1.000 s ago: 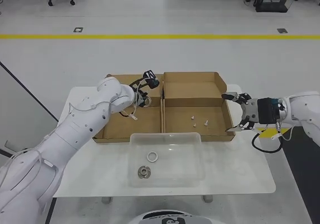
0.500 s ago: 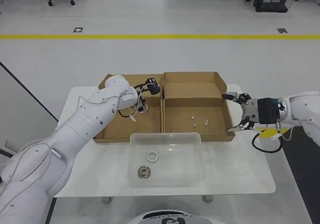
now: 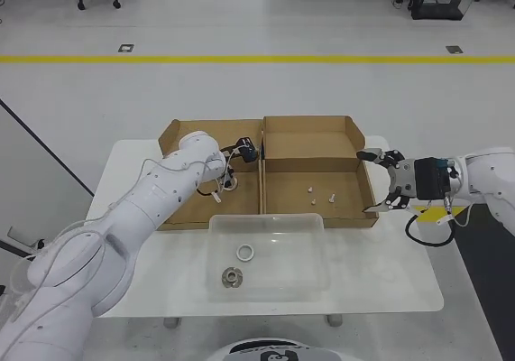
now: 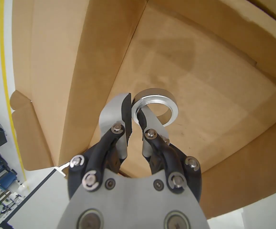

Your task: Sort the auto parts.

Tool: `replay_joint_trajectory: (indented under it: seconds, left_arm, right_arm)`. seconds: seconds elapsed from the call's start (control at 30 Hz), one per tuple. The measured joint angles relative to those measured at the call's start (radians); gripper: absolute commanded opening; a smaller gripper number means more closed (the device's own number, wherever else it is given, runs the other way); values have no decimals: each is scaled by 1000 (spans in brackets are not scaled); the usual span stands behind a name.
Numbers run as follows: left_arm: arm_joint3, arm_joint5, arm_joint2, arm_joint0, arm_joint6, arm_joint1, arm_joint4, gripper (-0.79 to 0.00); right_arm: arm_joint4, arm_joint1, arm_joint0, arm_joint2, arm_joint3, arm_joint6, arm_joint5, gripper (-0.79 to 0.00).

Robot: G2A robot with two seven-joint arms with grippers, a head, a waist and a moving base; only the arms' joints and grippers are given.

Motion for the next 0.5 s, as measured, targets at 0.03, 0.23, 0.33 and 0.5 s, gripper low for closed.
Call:
replay_joint_trajectory:
  seconds: [0.03,0.23,0.33,0.5]
  left_arm:
    - [14,-4,1,0,4,-6,-3,-785]
    - [68,-18,9,-3,16,-33,1,-785]
    - [88,-18,11,-6,22,-45,7,-785]
    - [121,-36,10,-9,24,-60,6,-622]
  right_arm:
    - [0,0,0,0,0,0,0,0]
    - [0,0,0,0,0,0,0,0]
    - [0,0,0,0,0,0,0,0]
    - [0,0,0,0,0,0,0,0]
